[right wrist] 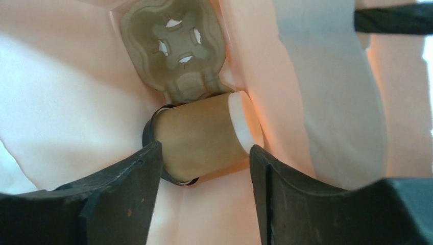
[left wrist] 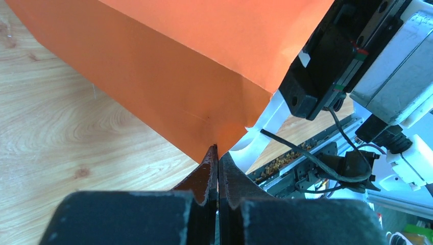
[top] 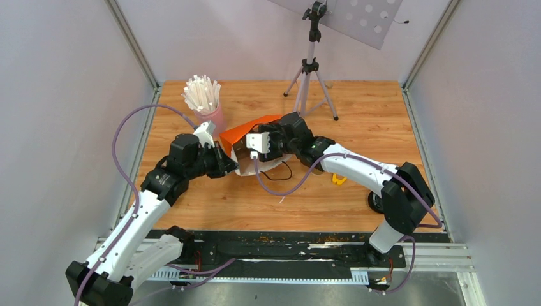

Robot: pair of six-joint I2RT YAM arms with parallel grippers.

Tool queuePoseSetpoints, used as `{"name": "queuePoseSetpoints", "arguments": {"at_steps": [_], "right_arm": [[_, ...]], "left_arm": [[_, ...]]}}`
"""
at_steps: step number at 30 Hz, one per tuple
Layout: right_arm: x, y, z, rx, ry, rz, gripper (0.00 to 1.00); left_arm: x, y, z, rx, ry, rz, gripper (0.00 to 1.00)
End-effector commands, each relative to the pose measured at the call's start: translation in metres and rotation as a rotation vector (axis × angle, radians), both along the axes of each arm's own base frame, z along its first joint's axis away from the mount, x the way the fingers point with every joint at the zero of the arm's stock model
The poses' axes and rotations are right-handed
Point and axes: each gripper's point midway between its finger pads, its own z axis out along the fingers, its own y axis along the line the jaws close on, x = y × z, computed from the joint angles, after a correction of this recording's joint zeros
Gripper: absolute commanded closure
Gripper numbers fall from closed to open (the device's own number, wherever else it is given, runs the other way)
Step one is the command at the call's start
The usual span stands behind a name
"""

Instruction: Pack the takeout coffee

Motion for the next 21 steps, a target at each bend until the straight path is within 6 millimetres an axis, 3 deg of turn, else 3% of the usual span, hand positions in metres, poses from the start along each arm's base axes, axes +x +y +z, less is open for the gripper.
{"name": "queuePoseSetpoints", "arguments": {"at_steps": [1, 3, 8, 11, 15, 21], "right_arm": [[0.004, 0.01, 0.011, 0.05, 0.001, 0.003, 0.35], [0.007, 0.011, 0.009, 0.043, -0.006, -0.002, 0.3], [0.008, 0.016, 0.004, 0.027, 0.006, 0.011, 0.28], [0.0, 0.014, -0.012, -0.046, 0.003, 0.074, 0.25], [0.001, 0.007, -0.023, -0.111, -0.039, 0.097, 0.09], [0.001, 0.018, -0.024, -0.132, -0.044, 0.141, 0.0]], "left_arm": [[0.004, -0.005, 0.01, -0.035, -0.026, -0.008, 1.0], [0.005, -0.006, 0.009, -0.036, -0.024, -0.011, 1.0], [0.006, -0.008, 0.007, -0.041, -0.022, -0.021, 1.0], [0.006, -0.009, 0.006, -0.046, -0.022, -0.023, 1.0], [0.006, -0.012, 0.006, -0.053, -0.021, -0.039, 1.0], [0.005, -0.013, 0.003, -0.057, -0.014, -0.046, 1.0]]}}
